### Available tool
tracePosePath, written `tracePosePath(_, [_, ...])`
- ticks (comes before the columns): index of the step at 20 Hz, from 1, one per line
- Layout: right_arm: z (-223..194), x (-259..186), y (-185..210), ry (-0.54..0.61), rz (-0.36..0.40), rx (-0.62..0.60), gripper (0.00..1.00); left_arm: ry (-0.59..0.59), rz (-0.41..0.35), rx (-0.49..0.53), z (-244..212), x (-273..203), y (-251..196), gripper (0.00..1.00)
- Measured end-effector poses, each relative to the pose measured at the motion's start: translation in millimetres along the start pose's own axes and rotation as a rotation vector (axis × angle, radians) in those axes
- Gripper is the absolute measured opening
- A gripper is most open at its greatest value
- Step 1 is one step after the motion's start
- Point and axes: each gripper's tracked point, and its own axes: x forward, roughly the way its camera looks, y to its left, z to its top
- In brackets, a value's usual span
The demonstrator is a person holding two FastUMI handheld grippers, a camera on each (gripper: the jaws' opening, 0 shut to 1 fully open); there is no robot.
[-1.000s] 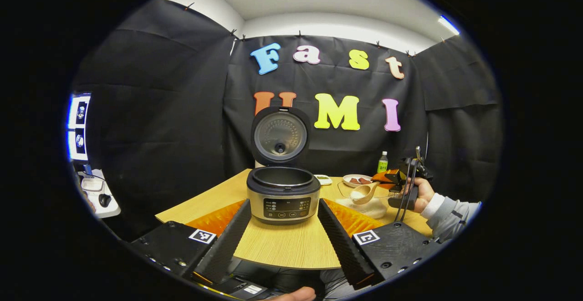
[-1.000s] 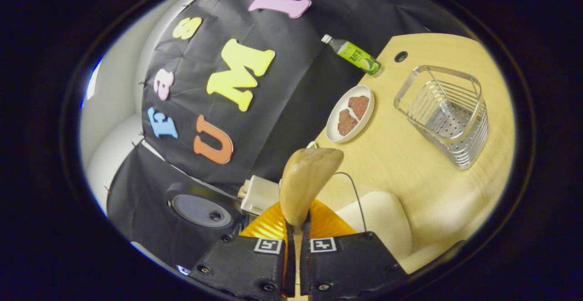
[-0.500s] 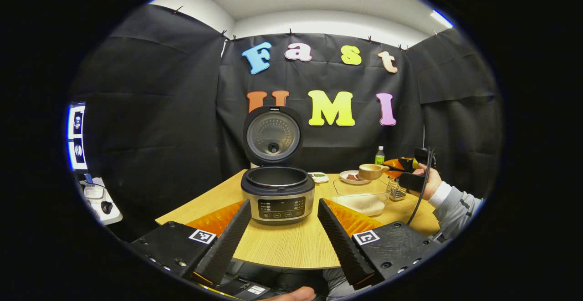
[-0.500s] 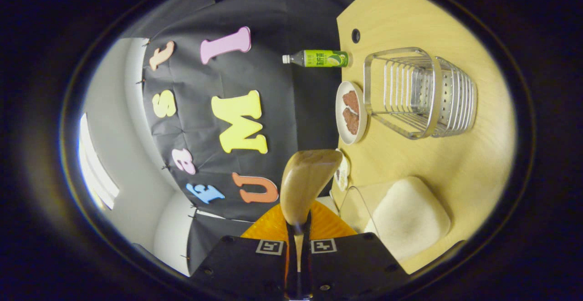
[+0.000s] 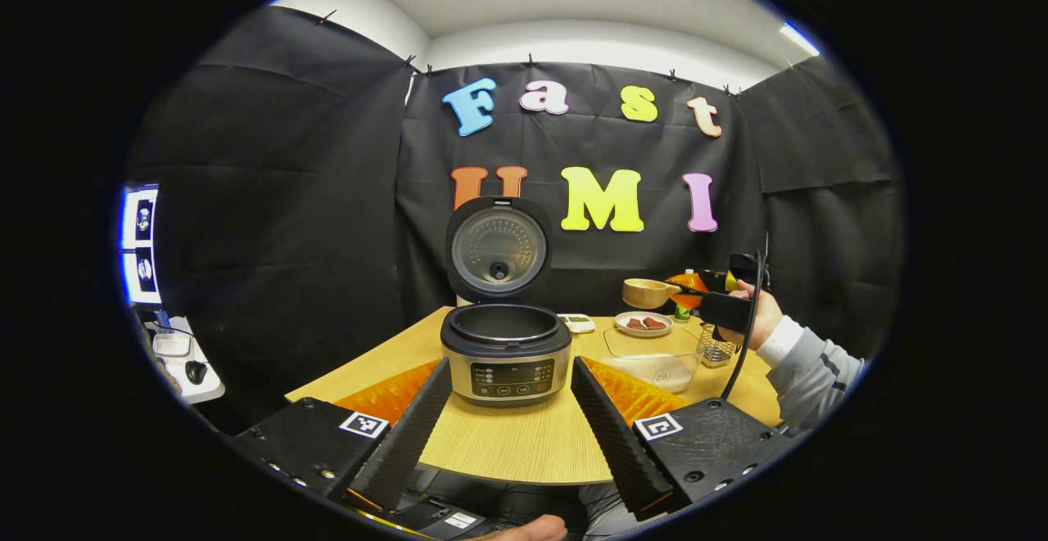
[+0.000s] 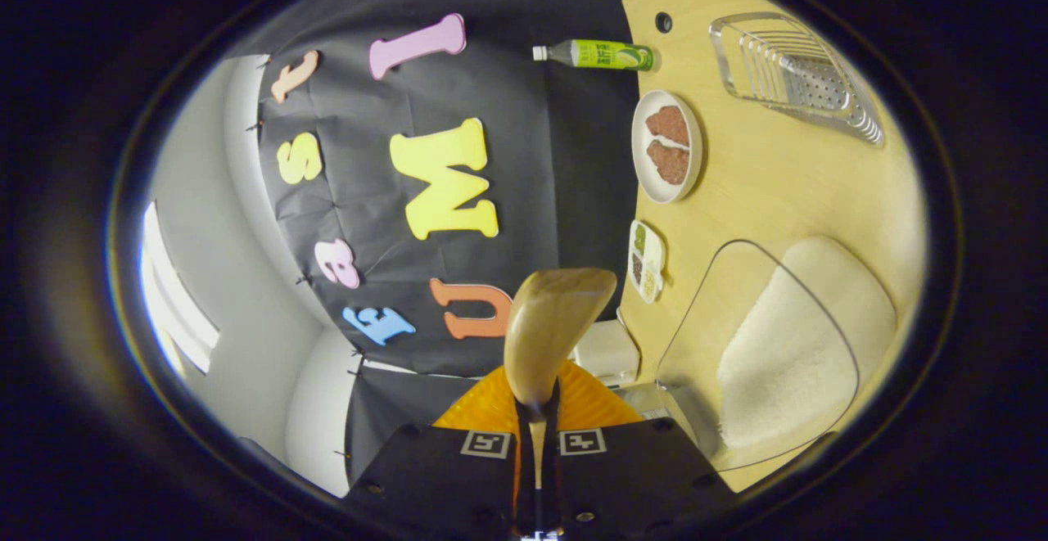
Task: Close the left gripper, press the button to open the rice cooker; take a wooden spoon from the chopstick holder with the right hand, scoop a spoonful of rice and pour it into the rice cooker, then put the wooden spoon back into the chopstick holder.
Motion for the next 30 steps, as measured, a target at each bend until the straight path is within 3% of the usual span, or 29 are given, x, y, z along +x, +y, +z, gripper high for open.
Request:
tracePosePath(6, [-43, 43, 22, 0.047, -0.117, -0.304, 0.08, 0.0, 0.016, 0.014, -6, -11, 21, 0.94])
tracePosePath(12, [-103, 88, 62, 0.083, -0.132, -0.604, 0.08, -0.031, 0.027, 0.03, 4, -21, 35, 0.94])
tracePosePath(14, [-114, 100, 72, 0.041, -0.127, -0.696, 0.08, -0.041, 0.034, 0.044, 13, -23, 41, 0.94])
tracePosePath(19, [-166, 120, 83, 0.078, -0.111, -0.921, 0.08, -0.069, 0.049, 0.072, 32, -34, 52, 0.94])
tracePosePath(25, [-199, 129, 78, 0.079, -0.152, -1.117, 0.08, -0.104, 0.079, 0.064, 39, -44, 62, 0.94])
tracePosePath(30, [-200, 130, 75, 0.039, -0.169, -1.332, 0.08, -0.089, 0.093, 0.046, 29, -44, 69, 0.94])
